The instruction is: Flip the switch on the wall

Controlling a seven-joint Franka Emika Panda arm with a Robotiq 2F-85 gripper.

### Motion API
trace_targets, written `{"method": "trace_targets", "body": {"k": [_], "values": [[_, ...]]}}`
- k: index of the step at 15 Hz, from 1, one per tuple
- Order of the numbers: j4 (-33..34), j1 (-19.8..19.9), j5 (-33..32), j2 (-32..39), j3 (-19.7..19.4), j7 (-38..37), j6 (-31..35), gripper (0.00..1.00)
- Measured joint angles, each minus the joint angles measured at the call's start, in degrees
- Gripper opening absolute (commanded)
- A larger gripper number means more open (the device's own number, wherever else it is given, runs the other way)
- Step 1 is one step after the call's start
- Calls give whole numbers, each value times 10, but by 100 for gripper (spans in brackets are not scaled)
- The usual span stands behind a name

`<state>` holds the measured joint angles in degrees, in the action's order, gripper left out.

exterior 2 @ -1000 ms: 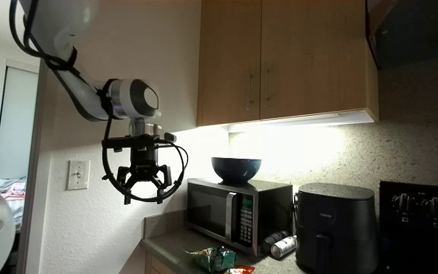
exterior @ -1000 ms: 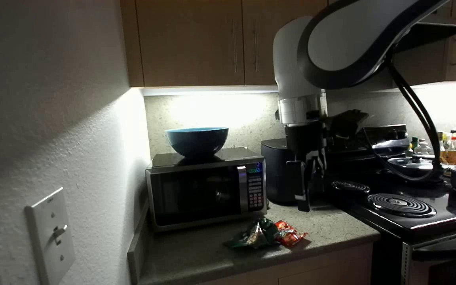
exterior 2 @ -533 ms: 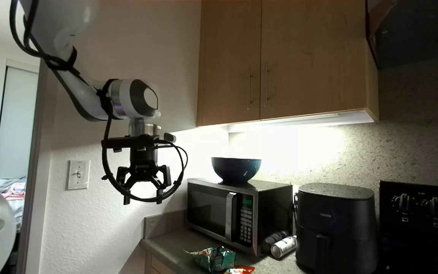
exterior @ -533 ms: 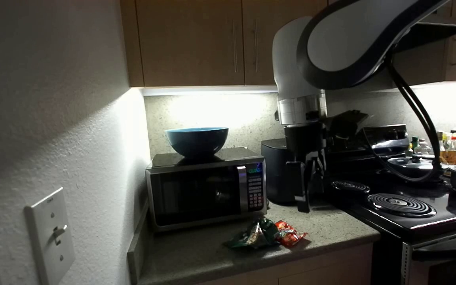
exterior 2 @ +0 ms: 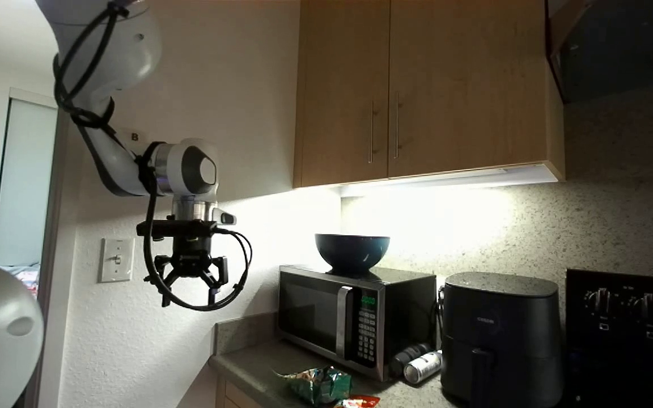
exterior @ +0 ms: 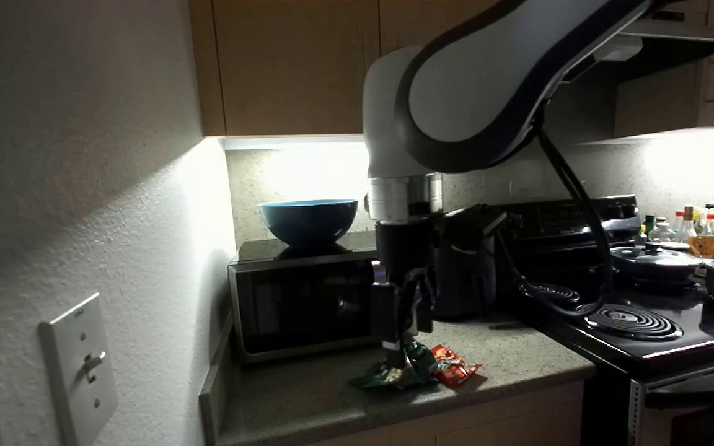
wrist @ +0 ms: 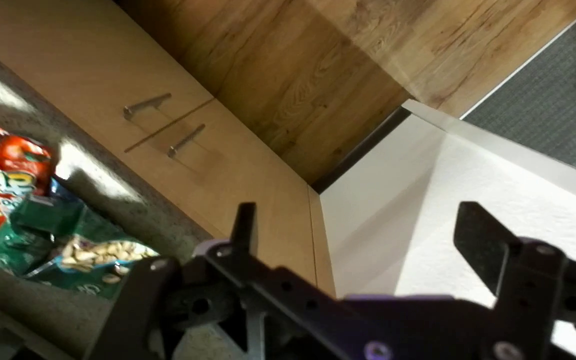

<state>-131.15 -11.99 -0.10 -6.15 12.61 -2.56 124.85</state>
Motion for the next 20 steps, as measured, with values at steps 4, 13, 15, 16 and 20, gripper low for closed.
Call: {"method": "trace_targets", "body": {"k": [4,13,15,16,20], "values": [[66,-25,10,73,20,-14,89,100],[105,-48,36,108,37,-16,170,100],[112,-49,51,112,42,-15,181,100],[120,-50,61,115,46,-15,197,100],[155,-62,69,126,55,-15,288,100]]}}
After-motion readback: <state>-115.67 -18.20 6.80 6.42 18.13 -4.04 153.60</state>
